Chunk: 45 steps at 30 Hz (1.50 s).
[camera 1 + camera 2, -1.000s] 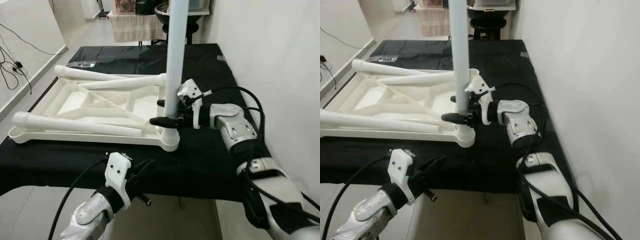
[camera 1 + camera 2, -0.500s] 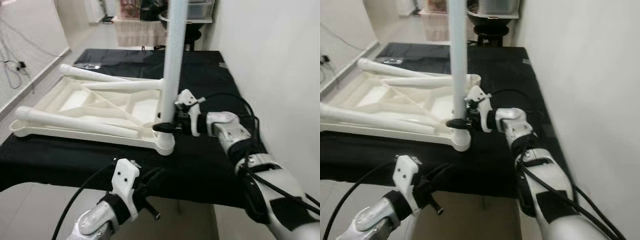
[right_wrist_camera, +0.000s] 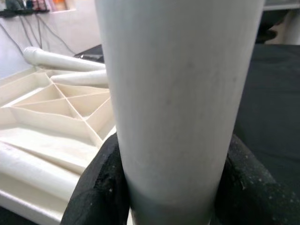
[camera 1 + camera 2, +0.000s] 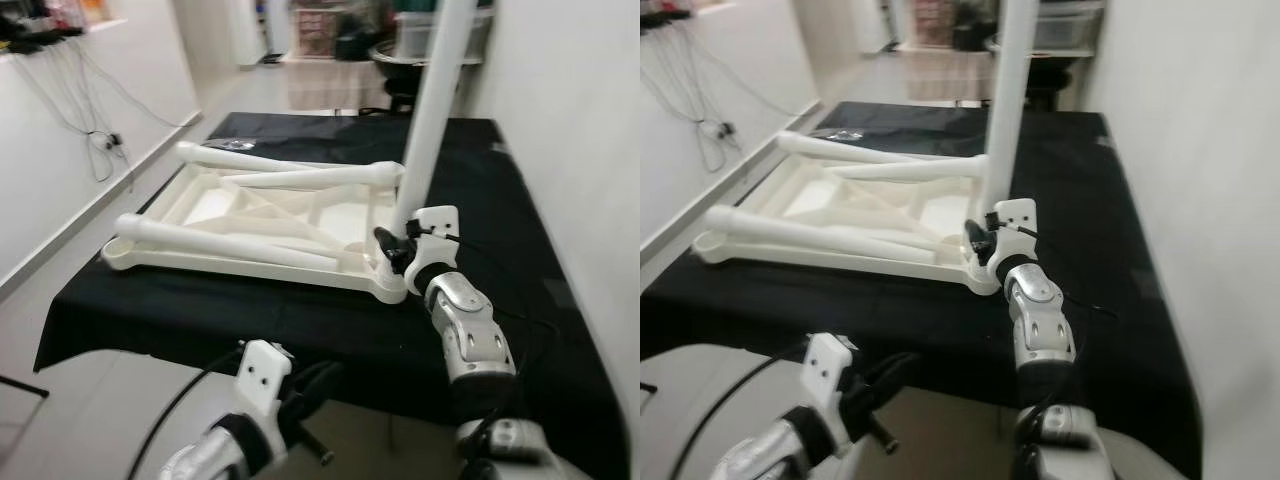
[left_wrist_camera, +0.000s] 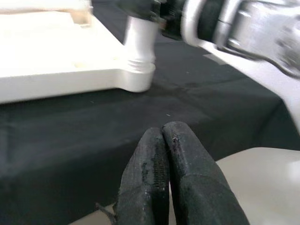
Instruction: Building children table
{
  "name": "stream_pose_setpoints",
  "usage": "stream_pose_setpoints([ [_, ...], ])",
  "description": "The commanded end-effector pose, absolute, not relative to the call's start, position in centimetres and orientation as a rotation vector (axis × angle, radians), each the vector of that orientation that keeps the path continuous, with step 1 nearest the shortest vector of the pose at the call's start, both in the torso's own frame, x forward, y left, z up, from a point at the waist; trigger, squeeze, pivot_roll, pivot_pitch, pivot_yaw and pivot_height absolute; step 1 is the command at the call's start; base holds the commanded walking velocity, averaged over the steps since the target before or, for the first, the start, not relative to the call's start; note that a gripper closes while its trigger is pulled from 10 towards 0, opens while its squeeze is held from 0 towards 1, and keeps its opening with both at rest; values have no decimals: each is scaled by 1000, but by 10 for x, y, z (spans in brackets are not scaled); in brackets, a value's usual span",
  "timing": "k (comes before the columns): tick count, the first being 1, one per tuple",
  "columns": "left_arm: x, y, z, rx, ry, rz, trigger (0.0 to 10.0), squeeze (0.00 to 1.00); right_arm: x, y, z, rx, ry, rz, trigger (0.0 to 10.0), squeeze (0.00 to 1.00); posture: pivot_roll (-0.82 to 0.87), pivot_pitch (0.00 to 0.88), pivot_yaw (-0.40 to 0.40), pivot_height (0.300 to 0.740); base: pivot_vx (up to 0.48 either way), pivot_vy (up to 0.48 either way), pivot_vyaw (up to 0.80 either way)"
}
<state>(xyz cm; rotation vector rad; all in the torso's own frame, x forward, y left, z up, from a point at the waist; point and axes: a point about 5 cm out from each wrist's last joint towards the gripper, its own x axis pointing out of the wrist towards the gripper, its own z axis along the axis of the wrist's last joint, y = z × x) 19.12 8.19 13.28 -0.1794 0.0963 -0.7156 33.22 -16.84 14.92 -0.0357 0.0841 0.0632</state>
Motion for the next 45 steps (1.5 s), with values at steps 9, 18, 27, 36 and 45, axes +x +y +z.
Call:
stream_pose_setpoints([
  [9,197,86,126,-152,102,-643,10000,0,332,-194,129,-95,225,-57,10000,0,-87,83,5,740,0,0,0],
  [18,201,111,141,-71,54,-597,10000,0,355,-145,152,-13,157,468,10000,910,-14,31,-34,740,0,0,0],
  [27,205,119,147,30,18,-576,10000,0,374,-133,162,-134,151,821,10000,0,28,0,-5,740,0,0,0],
  [36,211,118,134,62,55,-578,10000,0,382,-127,173,-136,178,998,0,0,34,0,-2,740,0,0,0],
  [45,215,104,115,62,102,-595,10000,0,378,-146,161,-97,176,971,0,0,2,0,-1,740,0,0,0],
])
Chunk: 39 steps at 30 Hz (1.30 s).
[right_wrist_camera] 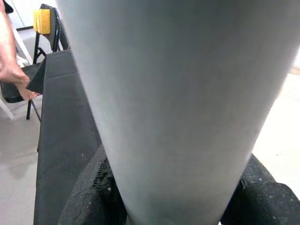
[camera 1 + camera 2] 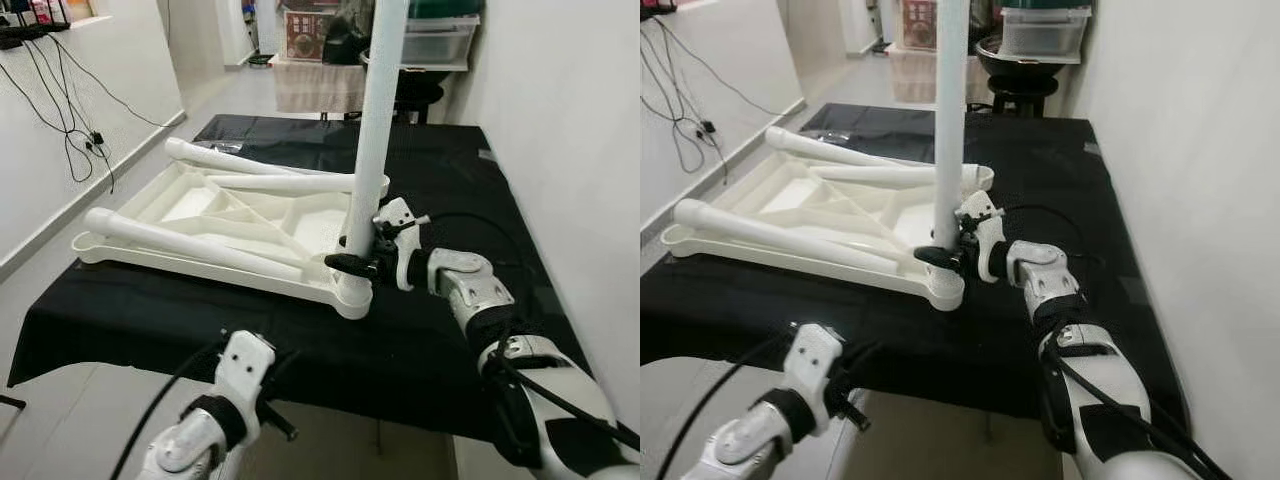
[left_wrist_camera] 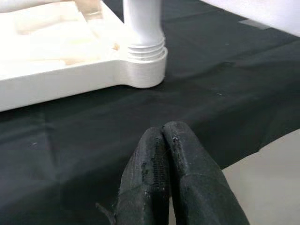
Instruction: Building children table
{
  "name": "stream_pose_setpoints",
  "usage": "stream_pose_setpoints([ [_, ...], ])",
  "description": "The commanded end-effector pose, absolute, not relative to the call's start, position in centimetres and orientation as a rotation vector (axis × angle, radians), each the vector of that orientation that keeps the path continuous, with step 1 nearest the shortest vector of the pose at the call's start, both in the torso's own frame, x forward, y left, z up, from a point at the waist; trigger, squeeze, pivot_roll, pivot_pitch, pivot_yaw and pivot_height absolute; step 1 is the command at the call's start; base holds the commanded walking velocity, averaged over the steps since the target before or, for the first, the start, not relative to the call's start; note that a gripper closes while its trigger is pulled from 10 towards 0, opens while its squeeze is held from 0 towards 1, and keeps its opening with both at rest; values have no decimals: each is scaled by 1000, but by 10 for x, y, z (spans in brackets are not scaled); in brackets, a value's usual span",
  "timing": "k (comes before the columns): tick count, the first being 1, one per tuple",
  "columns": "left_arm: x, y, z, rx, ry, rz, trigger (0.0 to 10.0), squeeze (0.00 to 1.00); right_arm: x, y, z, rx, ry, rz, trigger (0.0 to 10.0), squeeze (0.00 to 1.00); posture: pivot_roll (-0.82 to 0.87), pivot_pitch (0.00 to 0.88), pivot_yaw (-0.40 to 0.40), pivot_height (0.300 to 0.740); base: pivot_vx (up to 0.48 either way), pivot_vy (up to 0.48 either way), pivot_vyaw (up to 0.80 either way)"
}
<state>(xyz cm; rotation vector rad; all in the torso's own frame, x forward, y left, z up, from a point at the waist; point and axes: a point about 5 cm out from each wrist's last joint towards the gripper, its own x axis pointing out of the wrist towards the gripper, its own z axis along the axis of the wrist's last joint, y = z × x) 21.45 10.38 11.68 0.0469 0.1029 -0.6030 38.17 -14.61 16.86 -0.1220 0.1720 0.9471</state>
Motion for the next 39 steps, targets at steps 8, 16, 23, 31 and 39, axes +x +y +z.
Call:
stream_pose_setpoints([
  [8,221,112,117,32,90,-574,10000,0,342,-186,87,1,371,-51,0,0,-26,24,6,740,0,0,0],
  [16,230,113,118,12,71,-581,10000,0,316,-189,101,-107,282,56,0,0,-76,38,26,740,0,0,0],
  [23,236,115,118,4,73,-559,10000,0,319,-174,120,-167,228,80,10000,0,-72,46,30,740,0,0,0],
  [31,245,107,121,23,52,-579,10000,0,356,-148,154,-48,106,362,10000,1000,-81,27,47,740,0,0,0],
  [39,247,105,117,31,62,-594,10000,0,374,-128,180,8,52,839,10000,0,-65,11,49,740,0,0,0],
])
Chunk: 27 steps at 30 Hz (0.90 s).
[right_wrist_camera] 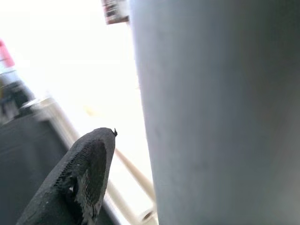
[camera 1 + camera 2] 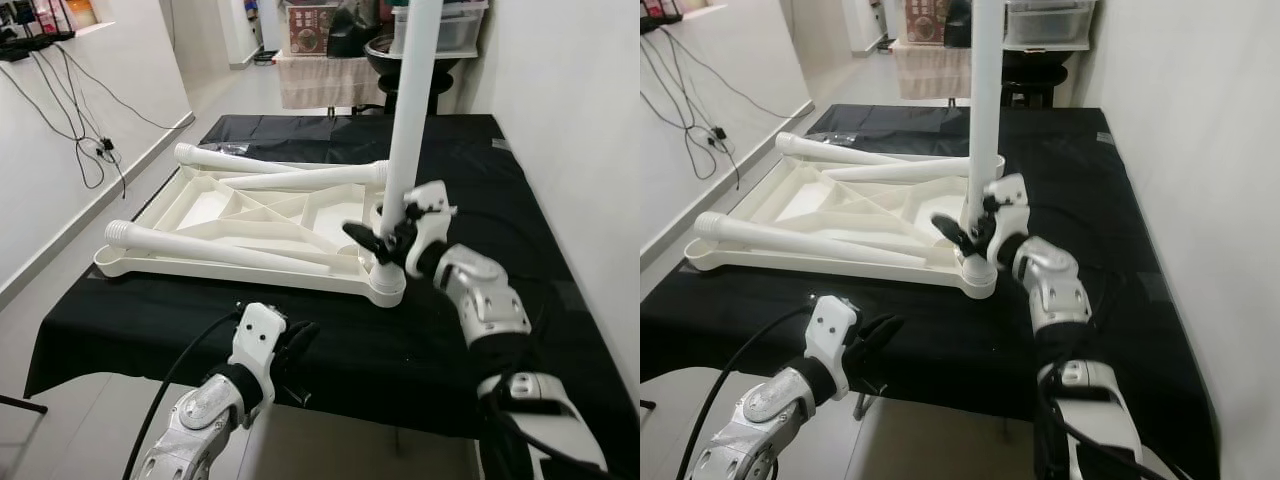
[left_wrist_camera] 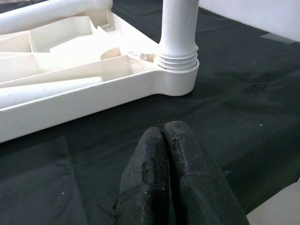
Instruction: Building children table
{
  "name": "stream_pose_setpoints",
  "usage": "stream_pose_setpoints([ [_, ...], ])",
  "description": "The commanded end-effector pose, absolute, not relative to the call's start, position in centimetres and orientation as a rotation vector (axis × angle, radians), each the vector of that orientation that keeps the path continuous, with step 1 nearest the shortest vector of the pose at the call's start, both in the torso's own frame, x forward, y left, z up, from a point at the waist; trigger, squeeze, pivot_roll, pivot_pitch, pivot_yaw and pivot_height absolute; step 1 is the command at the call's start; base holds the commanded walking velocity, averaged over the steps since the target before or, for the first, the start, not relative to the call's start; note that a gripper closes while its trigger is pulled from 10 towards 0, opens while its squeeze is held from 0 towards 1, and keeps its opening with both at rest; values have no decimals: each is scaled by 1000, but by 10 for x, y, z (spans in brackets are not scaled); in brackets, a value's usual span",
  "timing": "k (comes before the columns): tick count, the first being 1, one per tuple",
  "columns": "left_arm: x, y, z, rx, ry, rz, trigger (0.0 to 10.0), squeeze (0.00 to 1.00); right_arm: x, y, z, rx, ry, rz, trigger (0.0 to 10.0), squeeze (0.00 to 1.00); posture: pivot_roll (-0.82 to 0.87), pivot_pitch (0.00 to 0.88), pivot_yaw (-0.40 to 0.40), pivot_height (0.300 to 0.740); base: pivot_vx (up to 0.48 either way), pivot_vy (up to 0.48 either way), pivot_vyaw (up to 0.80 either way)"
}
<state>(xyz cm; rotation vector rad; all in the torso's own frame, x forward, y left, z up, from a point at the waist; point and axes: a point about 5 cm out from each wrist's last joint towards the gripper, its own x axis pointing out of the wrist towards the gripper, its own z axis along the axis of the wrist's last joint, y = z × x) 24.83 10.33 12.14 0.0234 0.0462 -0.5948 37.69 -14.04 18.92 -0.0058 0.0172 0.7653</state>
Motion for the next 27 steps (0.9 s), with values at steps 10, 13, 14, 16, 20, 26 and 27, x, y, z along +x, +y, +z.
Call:
stream_pose_setpoints([
  [10,248,104,114,12,66,-587,10000,0,380,-122,177,-52,149,1059,0,0,-38,0,36,740,0,0,0],
  [13,248,103,114,3,65,-590,10000,0,381,-125,175,-39,158,1042,0,0,-40,0,36,740,0,0,0],
  [14,248,103,114,3,65,-590,10000,0,381,-125,175,-39,158,1042,0,0,-40,0,36,740,0,0,0],
  [16,248,102,115,-10,63,-596,10000,0,380,-132,170,-58,157,1003,0,0,-44,6,38,740,0,0,0],
  [20,247,100,116,-22,58,-603,10000,0,377,-145,167,-30,127,963,0,0,-58,18,39,740,0,0,0],
  [26,246,100,119,-35,52,-611,10000,0,364,-146,154,72,92,848,0,0,-80,44,44,740,0,0,0],
  [27,245,101,120,-33,50,-612,10000,0,352,-149,129,88,182,469,0,0,-102,59,48,740,0,0,0],
])
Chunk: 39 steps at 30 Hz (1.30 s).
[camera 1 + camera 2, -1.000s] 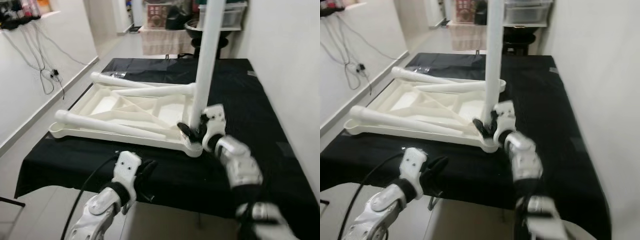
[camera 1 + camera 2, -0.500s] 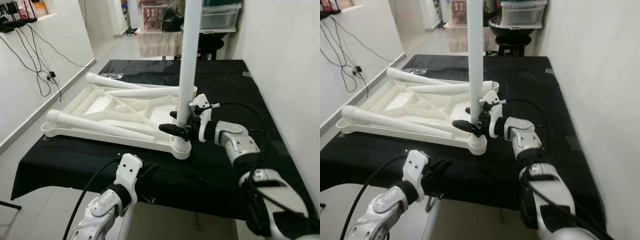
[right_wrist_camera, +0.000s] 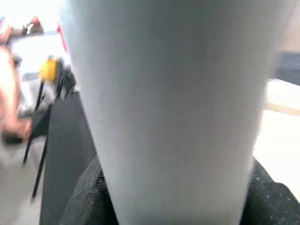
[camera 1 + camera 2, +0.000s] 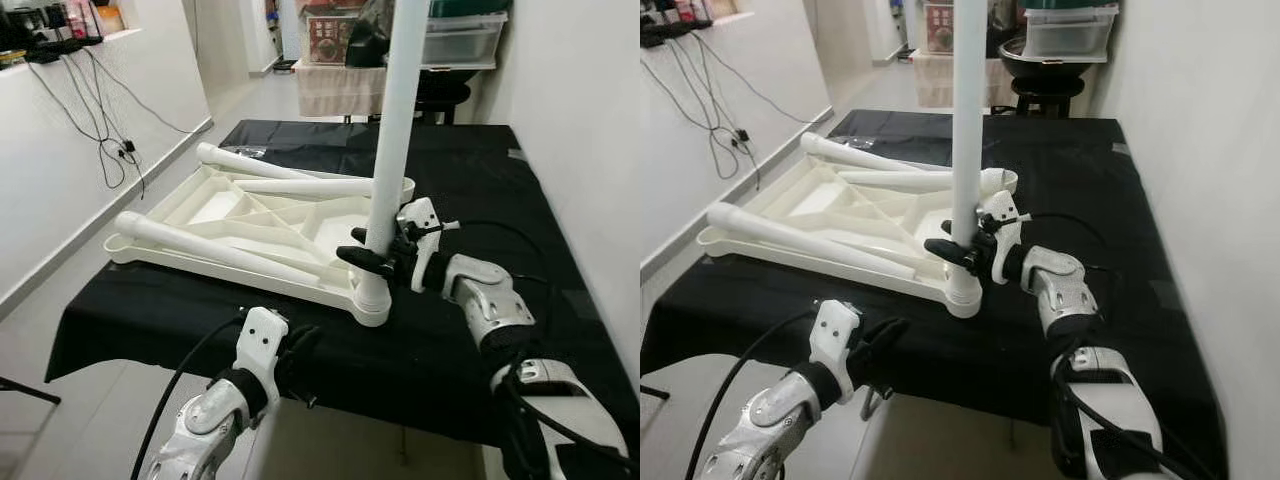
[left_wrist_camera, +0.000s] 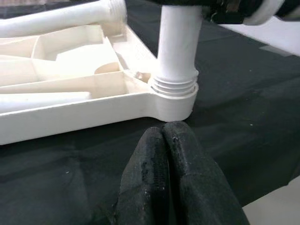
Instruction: Building children table
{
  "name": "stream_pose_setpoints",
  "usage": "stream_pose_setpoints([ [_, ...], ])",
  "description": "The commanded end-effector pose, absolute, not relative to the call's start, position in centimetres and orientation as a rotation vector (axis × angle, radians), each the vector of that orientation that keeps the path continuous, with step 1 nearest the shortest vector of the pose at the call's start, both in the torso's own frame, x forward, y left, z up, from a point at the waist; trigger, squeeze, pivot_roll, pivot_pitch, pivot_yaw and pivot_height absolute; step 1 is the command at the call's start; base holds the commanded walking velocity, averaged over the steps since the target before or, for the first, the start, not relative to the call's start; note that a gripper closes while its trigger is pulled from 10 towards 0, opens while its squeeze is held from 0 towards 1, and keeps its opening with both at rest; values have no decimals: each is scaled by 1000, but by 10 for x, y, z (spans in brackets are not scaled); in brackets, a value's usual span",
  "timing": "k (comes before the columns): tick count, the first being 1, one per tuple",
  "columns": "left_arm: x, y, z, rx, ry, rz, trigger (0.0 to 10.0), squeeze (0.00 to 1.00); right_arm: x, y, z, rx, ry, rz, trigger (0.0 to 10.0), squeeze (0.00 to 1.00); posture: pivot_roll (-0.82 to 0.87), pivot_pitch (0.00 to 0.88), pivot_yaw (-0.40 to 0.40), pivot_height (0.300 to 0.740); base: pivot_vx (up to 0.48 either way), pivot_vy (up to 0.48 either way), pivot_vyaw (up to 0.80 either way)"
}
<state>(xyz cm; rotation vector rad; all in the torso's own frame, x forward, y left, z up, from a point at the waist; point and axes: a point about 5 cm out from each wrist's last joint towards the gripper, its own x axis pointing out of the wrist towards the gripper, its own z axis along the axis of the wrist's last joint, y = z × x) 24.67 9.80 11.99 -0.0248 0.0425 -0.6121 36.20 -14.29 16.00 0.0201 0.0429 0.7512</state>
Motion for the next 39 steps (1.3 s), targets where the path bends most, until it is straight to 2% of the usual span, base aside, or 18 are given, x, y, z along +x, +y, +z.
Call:
stream_pose_setpoints([
  [1,245,101,120,-33,50,-612,10000,0,352,-149,129,88,182,469,0,0,-102,59,48,740,0,0,0],
  [2,245,101,121,-32,49,-613,10000,0,330,-147,110,60,236,286,0,0,-91,64,53,740,0,0,0],
  [3,245,101,121,-32,49,-613,10000,0,330,-147,110,60,236,286,0,0,-91,64,53,740,0,0,0],
  [4,245,102,121,-32,49,-613,10000,0,323,-149,106,16,251,182,0,0,-111,57,54,740,0,0,0],
  [9,244,103,121,-38,49,-605,10000,0,338,-150,115,-47,203,183,0,0,-83,56,34,740,0,0,0],
  [14,244,103,121,-40,46,-589,10000,0,339,-144,118,-44,194,196,0,0,-79,58,34,740,0,0,0],
  [15,245,103,121,-42,45,-585,10000,0,339,-139,121,-56,191,228,3765,0,-78,57,30,740,0,0,0],
  [16,245,102,121,-44,46,-588,10000,0,341,-133,127,-48,176,287,10000,0,-79,56,30,740,0,0,0],
  [19,245,102,121,-46,47,-591,10000,0,342,-130,132,-42,165,328,10000,0,-79,56,30,740,0,0,0],
  [20,246,101,121,-47,48,-594,10000,0,347,-126,140,-19,144,405,10000,1000,-71,50,34,740,0,0,0],
  [22,246,101,121,-45,49,-594,10000,0,360,-119,162,17,84,582,10000,1000,-67,44,35,740,0,0,0],
  [23,246,101,121,-45,49,-594,10000,0,360,-119,162,17,84,582,10000,1000,-67,44,35,740,0,0,0],
  [24,246,100,121,-44,48,-593,10000,0,364,-117,172,20,63,673,10000,0,-64,44,34,740,0,0,0],
  [29,246,99,121,-42,48,-591,10000,0,376,-117,187,-49,40,849,10000,0,-47,37,27,740,0,0,0],
  [34,242,100,120,-17,42,-566,10000,0,372,-116,171,-133,164,1089,10000,0,-25,33,22,740,0,0,0],
  [39,241,102,120,-5,38,-553,10000,0,373,-120,161,-73,235,1100,10000,0,-9,31,17,740,0,0,0],
])
